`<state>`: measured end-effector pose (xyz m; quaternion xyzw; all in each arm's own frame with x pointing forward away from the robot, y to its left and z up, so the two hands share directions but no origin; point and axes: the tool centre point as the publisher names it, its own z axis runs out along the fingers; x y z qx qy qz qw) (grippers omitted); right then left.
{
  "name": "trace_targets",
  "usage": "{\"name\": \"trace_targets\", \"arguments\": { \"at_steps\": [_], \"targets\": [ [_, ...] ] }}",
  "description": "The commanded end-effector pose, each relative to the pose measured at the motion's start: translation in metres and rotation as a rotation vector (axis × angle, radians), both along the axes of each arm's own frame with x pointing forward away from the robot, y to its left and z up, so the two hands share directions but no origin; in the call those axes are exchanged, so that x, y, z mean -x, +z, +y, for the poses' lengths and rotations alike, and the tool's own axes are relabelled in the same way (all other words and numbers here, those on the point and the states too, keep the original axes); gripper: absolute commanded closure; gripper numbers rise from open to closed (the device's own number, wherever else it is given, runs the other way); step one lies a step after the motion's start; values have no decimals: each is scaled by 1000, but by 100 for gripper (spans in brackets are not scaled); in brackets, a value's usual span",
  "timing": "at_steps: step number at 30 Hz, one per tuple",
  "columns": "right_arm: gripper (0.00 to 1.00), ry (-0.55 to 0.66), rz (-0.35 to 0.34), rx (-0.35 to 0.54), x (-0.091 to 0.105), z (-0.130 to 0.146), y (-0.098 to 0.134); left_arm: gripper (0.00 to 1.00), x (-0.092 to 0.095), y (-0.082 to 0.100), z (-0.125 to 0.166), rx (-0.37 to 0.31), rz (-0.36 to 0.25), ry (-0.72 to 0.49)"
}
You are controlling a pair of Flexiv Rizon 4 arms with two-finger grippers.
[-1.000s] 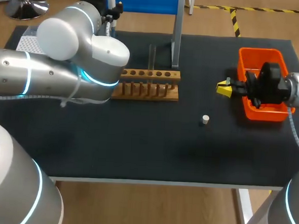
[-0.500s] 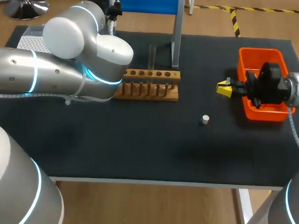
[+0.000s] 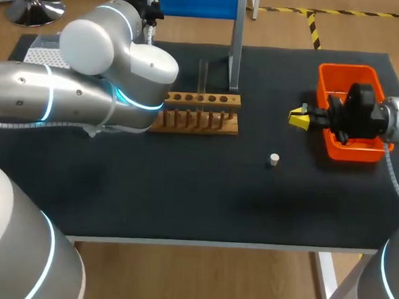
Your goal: Invert the test tube, pick up the pipette, mount the tip to pipette, aspirate from beaker and dispense into the tube, eject the tip, return the pipette, and cap with the stopper.
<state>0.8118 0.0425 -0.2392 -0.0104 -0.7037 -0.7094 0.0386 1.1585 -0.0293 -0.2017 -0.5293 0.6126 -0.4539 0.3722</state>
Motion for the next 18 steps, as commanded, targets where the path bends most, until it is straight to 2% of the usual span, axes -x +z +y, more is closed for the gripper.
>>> {"name": "trace_targets", "arguments": {
  "at_steps": [1, 18],
  "targets": [
    [100, -1, 0, 2, 1, -1, 1, 52, -6, -5, -2, 3, -6, 3],
    [100, -1, 0, 2, 1, -1, 1, 52, -11, -7, -1, 9, -5, 14]
  ]
}}
